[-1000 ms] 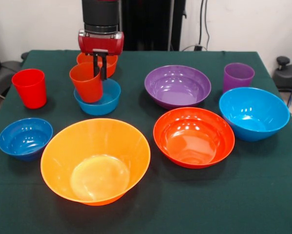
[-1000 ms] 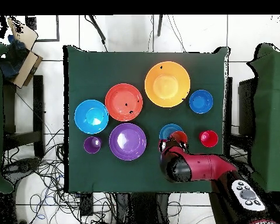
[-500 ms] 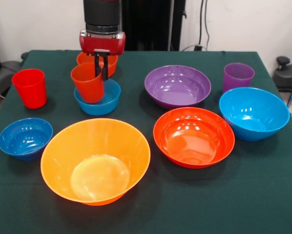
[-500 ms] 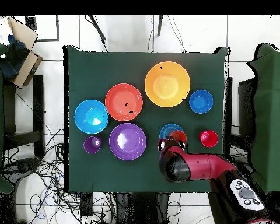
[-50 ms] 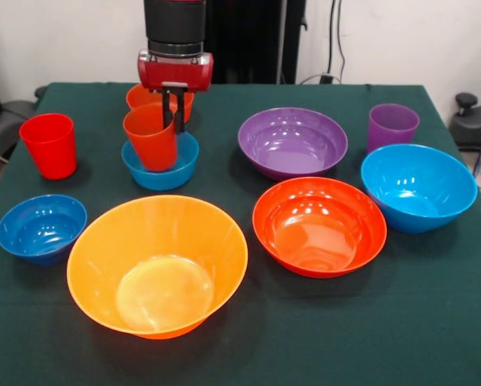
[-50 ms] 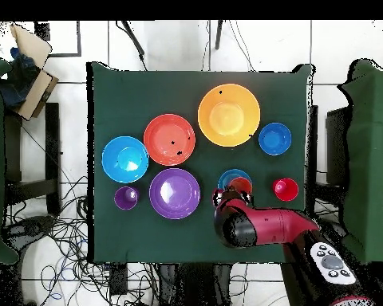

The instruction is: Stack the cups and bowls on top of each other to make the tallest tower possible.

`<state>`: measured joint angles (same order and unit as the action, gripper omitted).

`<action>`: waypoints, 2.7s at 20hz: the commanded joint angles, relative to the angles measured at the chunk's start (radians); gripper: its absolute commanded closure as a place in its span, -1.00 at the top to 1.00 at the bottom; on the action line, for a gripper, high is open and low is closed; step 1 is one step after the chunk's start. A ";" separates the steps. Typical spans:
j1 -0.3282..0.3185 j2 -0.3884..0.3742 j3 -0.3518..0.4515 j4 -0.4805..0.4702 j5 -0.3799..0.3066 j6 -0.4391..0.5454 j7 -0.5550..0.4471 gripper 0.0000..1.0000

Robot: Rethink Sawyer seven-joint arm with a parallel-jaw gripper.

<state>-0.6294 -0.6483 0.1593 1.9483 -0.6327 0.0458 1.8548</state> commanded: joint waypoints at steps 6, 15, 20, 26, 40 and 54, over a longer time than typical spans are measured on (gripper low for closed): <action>0.018 -0.010 0.064 0.034 0.022 0.017 0.095 1.00; 0.029 -0.016 0.061 0.032 0.024 0.048 0.079 1.00; 0.024 -0.038 0.071 0.046 0.029 0.066 0.073 1.00; -0.010 -0.060 0.118 0.075 0.056 0.124 0.047 1.00; -0.010 -0.098 0.143 0.041 0.083 0.150 0.028 1.00; -0.055 -0.148 0.215 -0.056 0.179 0.363 -0.052 1.00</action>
<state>-0.6827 -0.7783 0.2781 1.9867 -0.5058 0.2070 1.8548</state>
